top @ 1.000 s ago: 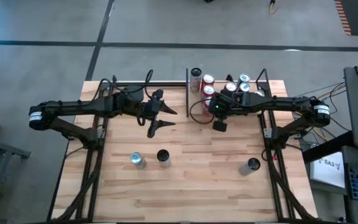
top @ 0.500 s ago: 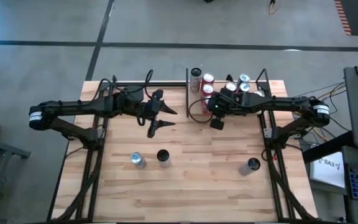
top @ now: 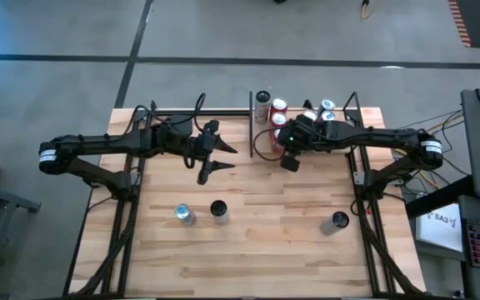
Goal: Place canned beverage on shelf
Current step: Adjust the orange soda cans on the shelf
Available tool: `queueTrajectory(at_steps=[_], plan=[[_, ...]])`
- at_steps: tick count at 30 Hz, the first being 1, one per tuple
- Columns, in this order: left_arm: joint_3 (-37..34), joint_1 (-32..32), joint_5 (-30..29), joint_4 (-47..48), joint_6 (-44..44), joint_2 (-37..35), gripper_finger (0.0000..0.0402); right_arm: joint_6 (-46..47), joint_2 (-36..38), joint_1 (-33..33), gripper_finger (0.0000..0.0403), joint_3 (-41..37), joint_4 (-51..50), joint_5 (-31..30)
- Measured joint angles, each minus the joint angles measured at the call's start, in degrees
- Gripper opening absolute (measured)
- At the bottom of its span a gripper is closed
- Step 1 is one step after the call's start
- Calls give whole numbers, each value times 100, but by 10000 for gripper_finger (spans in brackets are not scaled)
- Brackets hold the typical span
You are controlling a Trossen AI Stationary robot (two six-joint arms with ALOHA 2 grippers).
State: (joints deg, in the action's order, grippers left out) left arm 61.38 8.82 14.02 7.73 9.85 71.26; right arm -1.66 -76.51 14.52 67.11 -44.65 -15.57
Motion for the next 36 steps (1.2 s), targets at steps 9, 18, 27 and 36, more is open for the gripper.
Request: queueTrajectory(at_steps=[9, 18, 27, 36], plan=[[-2, 0, -4, -1, 4, 0, 190, 1004, -22, 475, 9, 903, 21, 0], [-2, 0, -15, -4, 20, 0, 190, 1063, -187, 1377, 9, 1040, 24, 579], [-2, 0, -17, -81, 22, 0, 190, 930, -582, 1661, 9, 1036, 69, 811], [-1, 1, -17, -85, 52, 0, 190, 845, -601, 1676, 9, 1028, 73, 811]])
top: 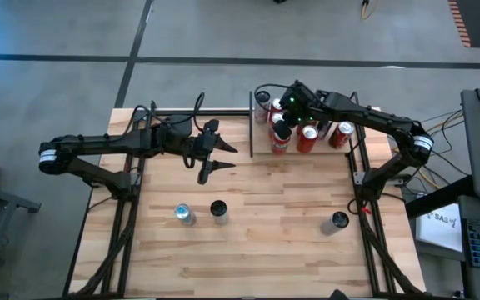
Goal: Place canned beverage on shelf
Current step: Adjust the orange soda cans on the shelf
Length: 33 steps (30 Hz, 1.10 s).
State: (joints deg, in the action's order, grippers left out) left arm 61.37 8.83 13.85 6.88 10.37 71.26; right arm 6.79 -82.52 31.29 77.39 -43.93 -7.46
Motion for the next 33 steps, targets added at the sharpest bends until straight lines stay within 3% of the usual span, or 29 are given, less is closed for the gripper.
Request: queueTrajectory(at_steps=[33], plan=[[-1, -1, 2, 2, -9, 0, 190, -97, -7, 0, 9, -272, 140, -312]])
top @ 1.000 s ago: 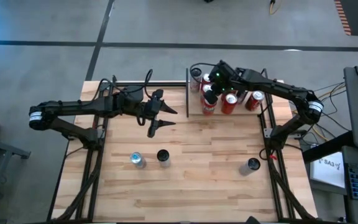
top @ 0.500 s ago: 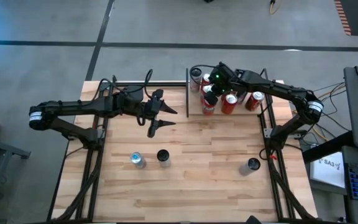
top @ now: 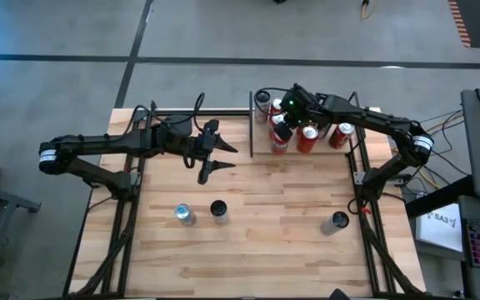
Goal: Place canned beverage on shelf
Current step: Adjust the orange soda cans on the shelf
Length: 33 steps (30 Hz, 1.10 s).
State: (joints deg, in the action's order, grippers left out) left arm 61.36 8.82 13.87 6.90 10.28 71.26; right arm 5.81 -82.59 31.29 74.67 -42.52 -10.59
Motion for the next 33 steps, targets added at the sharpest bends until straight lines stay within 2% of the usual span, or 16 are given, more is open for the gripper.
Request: queueTrajectory(at_steps=[33], plan=[[0, 2, 0, 57, -1, 0, 190, -62, -4, -27, 9, -195, 348, 0]])
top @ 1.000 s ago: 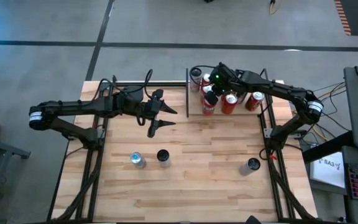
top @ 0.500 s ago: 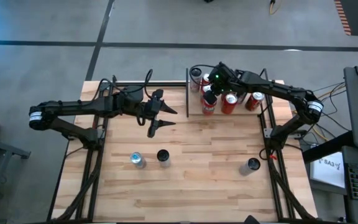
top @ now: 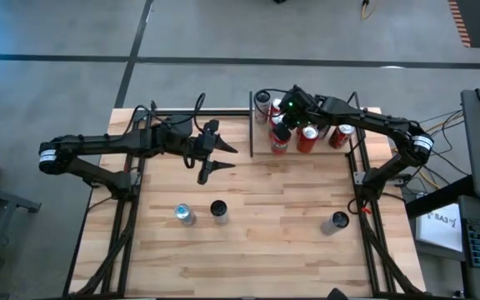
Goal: Place canned beverage on shelf
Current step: Adjust the orange soda cans on the shelf
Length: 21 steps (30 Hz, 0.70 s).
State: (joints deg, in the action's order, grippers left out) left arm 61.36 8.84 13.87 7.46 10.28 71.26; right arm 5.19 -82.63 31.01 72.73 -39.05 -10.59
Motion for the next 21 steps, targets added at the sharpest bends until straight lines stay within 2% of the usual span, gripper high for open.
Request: queueTrajectory(at_steps=[21], plan=[[0, -1, 0, -5, 0, 0, 190, -92, 0, 1, 9, -2, -4, -209]])
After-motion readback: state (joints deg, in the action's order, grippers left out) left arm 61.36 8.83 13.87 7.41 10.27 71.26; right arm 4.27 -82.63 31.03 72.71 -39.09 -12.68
